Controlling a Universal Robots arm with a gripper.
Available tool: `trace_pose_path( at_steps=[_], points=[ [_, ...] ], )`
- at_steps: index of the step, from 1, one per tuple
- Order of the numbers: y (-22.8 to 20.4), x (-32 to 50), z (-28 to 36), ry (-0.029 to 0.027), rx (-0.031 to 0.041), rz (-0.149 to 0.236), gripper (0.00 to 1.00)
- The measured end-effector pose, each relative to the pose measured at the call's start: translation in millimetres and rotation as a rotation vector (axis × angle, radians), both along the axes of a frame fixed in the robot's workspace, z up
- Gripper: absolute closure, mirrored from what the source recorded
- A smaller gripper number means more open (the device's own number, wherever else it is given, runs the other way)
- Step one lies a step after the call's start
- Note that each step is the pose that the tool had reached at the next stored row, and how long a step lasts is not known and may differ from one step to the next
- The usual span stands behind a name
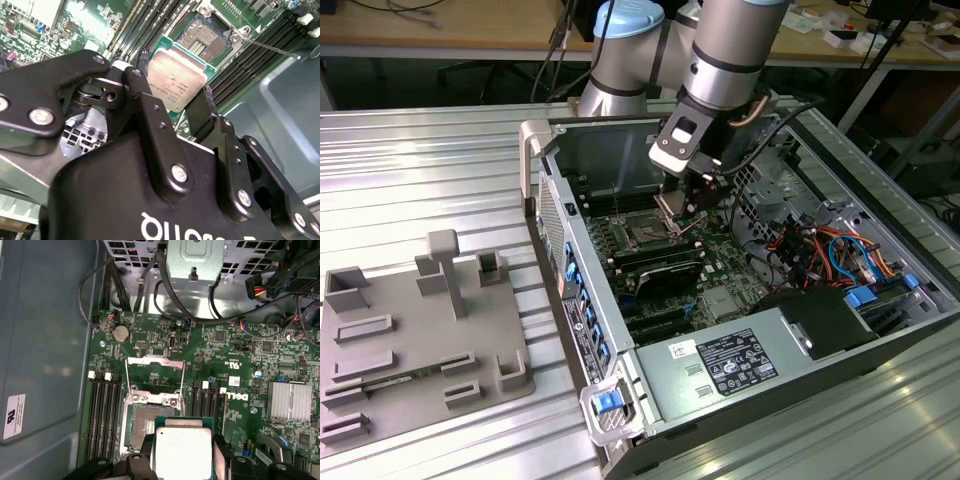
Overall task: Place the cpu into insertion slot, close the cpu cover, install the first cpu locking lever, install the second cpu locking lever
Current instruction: 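Place the cpu into insertion slot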
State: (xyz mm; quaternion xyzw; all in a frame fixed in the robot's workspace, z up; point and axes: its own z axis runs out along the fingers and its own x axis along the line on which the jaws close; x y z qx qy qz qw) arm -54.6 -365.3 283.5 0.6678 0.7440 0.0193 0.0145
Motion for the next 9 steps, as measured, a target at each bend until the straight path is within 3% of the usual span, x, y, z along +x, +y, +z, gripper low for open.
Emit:
trace_pose_path(
  at_steps=[9],
  points=[
    [4.5, -3.1, -4.3, 0.0043, 0.0007, 0.020, 0.45]
  ],
)
